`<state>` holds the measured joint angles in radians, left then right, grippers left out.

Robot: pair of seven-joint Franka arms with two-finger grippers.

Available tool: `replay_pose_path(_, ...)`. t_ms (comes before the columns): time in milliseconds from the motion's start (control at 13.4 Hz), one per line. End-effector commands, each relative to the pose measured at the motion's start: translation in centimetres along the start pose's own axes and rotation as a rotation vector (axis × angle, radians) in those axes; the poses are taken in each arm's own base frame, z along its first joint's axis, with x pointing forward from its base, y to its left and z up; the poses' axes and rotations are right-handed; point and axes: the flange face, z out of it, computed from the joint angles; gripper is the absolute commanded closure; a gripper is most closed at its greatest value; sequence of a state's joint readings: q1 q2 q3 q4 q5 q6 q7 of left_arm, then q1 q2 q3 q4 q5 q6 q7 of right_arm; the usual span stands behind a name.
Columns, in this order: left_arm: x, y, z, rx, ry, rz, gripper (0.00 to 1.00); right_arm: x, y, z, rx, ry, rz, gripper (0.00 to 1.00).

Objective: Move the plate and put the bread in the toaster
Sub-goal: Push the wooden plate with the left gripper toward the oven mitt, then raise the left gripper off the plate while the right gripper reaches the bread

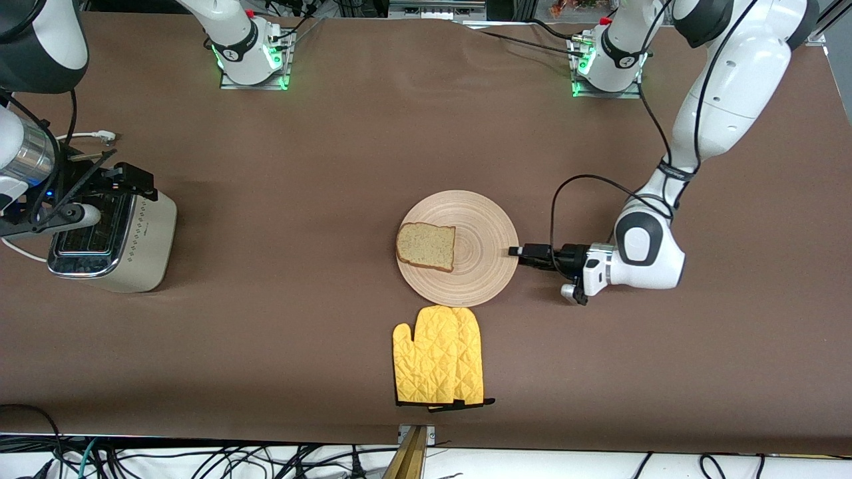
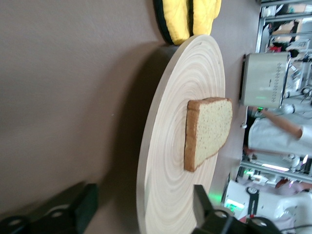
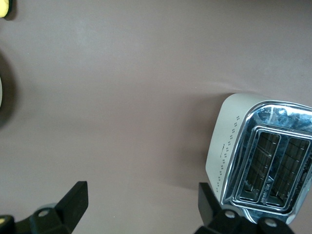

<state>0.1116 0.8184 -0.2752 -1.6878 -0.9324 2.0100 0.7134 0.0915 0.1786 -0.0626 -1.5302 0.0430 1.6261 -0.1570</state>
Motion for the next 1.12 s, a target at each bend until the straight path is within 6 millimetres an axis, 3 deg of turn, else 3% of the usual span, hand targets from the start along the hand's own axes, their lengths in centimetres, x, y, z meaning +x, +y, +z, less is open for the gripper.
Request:
replay_pose_path(0, -1.3, 1.6, -8.6, 0.14, -0.103, 0.028, 0.0, -0.2, 0.2, -0.4, 0.006, 0.013, 0.013, 0.0)
replay_pose_path(224, -1.6, 5.2, -14.7, 0.325, -0.138, 0.055, 0.0, -0.1, 0.3, -0.4, 0.006, 0.015, 0.016, 0.0)
replay_pose_path(374, -2.4, 8.5, -18.0, 0.425, -0.146, 0.068, 0.0, 0.8, -0.1, 0.9, 0.014, 0.011, 0.022, 0.0)
replay_pose_path(598, -4.9, 15.0, -24.6, 0.661, -0.138, 0.065, 0.0, 1.0, -0.2, 0.4, 0.013, 0.043, 0.065, 0.0)
replay_pose_path(747, -7.1, 20.3, -27.6, 0.838, -0.129, 0.025, 0.0, 1.2, -1.2, 0.6, -0.002, 0.042, 0.029, 0.0)
replay_pose_path(822, -8.3, 22.4, -28.5, 0.883, -0.134, 0.002, 0.0, 1.3, -2.2, 0.5, 0.0, 0.042, 0.016, 0.0)
replay_pose_path(972, -9.9, 25.4, -29.8, 0.913, -0.111, 0.008, 0.0, 1.8, -6.4, 1.2, 0.002, 0.03, -0.054, 0.0)
replay_pose_path(1046, -10.5, 27.3, -31.4, 0.953, -0.069, 0.023, 0.0, 2.3, -9.0, 2.8, 0.009, -0.008, -0.079, 0.0)
